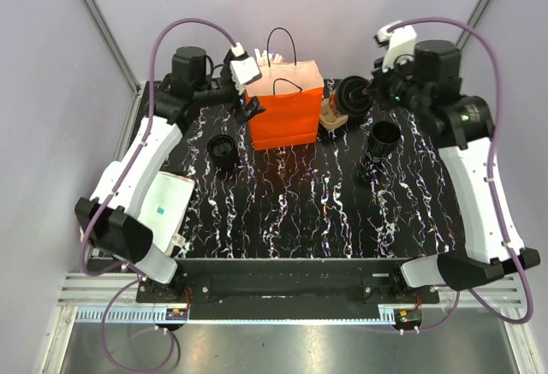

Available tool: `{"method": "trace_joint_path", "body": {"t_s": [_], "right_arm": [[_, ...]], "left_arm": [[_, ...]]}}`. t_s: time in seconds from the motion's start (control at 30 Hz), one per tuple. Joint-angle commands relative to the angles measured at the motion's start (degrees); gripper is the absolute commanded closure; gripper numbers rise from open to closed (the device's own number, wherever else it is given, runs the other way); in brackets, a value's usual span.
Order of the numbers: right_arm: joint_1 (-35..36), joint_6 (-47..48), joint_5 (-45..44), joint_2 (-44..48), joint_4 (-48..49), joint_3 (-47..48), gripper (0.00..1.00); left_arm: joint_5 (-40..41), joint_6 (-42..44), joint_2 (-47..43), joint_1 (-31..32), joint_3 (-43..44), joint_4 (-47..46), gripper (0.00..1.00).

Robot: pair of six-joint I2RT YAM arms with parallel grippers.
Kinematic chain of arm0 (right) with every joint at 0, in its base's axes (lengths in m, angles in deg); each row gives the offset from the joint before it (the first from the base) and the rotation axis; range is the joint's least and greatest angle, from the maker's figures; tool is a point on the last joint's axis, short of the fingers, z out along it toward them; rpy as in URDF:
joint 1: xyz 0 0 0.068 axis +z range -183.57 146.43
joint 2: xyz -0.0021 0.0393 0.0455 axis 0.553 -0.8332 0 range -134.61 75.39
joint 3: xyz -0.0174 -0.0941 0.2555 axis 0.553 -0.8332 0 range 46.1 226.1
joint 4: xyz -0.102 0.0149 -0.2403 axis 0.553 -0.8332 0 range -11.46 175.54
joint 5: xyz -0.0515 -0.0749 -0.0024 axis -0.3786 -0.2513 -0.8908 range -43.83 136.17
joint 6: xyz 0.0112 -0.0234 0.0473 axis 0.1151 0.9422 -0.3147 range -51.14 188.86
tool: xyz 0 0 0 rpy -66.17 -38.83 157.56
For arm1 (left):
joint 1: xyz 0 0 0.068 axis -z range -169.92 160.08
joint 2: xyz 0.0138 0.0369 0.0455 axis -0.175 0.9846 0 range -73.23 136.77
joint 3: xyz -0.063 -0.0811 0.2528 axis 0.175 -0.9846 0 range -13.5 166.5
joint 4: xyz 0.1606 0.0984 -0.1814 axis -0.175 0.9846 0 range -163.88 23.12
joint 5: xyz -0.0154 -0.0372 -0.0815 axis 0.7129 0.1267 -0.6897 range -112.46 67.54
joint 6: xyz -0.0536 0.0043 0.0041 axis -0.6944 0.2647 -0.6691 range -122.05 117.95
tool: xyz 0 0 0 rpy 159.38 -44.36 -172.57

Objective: Pack the takeout coffee

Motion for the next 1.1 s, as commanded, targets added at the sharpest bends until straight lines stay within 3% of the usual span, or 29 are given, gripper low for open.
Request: {"method": "trace_joint_path", "body": {"t_s": [0.0, 0.17, 0.43, 0.9, 0.97, 1.07], "right_arm": [[-2.3, 0.5, 0.1, 3.5, -1.0, 5.0, 1.0], [-3.2, 0.5, -0.7, 5.2, -1.1, 6.3, 1.0], [-3.9, 0.0, -0.7, 6.7, -0.7, 4.9, 1.0], [-4.7, -0.6, 0.6, 5.7, -0.2, 4.3, 1.0], [-4.8, -0.9, 1.0, 5.4, -0.2, 4.3, 1.0], [-4.7, -1.1, 1.0, 5.3, -0.2, 4.2, 1.0]], "left_arm": [[1.4, 8.3, 5.4, 1.1, 4.9, -3.9, 0.01], [2.8, 12.8, 11.1, 2.1, 8.6, -3.9, 0.01], [0.8, 13.2, 17.6, 2.4, 14.5, -1.2, 0.02], [-5.1, 11.0, 21.2, 2.4, 16.0, 2.9, 0.36], [-6.0, 10.0, 20.8, 2.4, 15.9, 3.3, 0.54], [-6.7, 8.1, 20.5, 2.7, 16.0, 3.2, 0.61]]}}
